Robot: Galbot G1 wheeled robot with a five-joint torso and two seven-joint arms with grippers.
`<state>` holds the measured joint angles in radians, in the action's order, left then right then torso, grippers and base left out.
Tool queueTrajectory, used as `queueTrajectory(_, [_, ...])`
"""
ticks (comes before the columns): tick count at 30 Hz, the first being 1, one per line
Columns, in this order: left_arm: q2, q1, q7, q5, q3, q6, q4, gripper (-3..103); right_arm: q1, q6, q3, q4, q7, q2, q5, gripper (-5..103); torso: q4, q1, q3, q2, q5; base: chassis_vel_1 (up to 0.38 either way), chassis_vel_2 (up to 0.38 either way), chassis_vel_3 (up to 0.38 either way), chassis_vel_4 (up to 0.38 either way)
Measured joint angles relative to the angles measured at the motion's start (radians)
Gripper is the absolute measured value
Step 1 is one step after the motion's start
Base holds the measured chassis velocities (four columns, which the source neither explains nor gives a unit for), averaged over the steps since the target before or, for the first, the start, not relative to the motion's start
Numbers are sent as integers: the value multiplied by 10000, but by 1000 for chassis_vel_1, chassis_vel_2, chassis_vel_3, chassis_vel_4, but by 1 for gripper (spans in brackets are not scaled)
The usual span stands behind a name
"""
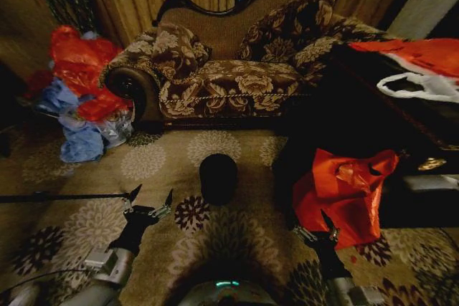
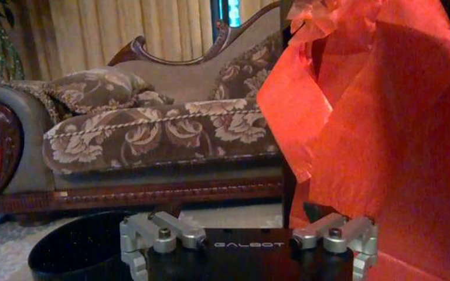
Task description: Place a garbage bag over the trash bin.
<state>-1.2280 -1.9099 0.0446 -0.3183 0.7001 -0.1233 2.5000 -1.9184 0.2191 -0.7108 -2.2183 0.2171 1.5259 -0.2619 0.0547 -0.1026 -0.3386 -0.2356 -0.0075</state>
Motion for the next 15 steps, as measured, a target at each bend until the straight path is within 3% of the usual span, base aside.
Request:
queueTrajectory(7, [407, 140, 579, -512, -1186, -407, 0, 100, 331, -216, 169, 264, -360, -453, -1, 100, -3, 0, 0, 0, 1, 0, 0, 0, 0])
queueTrajectory(15, [645, 150, 615, -460, -1155, -501, 0, 100, 373, -172, 138, 469, -346, -399, 75, 100, -3, 0, 0, 0, 2, 0, 0, 0, 0])
